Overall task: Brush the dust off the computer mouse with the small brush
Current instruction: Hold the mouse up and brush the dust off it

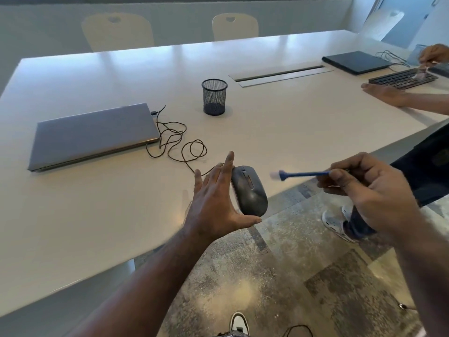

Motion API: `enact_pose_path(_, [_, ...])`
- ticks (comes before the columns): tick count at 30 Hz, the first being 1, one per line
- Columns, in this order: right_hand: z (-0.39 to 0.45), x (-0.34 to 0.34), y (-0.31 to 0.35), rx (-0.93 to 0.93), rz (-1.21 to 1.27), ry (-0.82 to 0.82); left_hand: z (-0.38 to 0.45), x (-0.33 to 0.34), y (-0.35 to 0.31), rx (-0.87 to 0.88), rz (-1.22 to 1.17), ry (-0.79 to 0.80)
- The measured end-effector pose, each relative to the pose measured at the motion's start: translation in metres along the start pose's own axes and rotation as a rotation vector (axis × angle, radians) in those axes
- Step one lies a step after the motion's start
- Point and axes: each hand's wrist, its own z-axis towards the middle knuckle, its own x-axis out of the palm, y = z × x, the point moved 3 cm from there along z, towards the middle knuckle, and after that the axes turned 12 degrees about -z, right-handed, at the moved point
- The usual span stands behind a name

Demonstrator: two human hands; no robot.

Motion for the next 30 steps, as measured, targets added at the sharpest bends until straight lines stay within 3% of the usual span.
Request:
enact_pose_path(6, [0.013, 0.028, -0.030, 0.273, 0.488, -0.023, 0.006, -0.009, 0.009, -0.019, 0.001, -0.034])
enact_pose_path(11, [0.028, 0.075, -0.036, 0.383, 0.478, -0.018, 0.013, -0.019, 0.016, -0.047, -0.007, -0.062])
enact_pose_path(17, [0.048, 0.125, -0.032, 0.308, 0.349, -0.015, 0.019, -0.029, 0.026, -0.083, 0.002, -0.106])
enact_pose_path(23, [0.056, 0.158, -0.033, 0.284, 0.463, -0.022, 0.026, -0.028, 0.039, -0.115, -0.004, -0.121])
enact_pose_path(30, [0.068, 0.174, -0.044, 0.283, 0.390, 0.009, 0.037, -0.024, 0.053, -0.147, -0.005, -0.094])
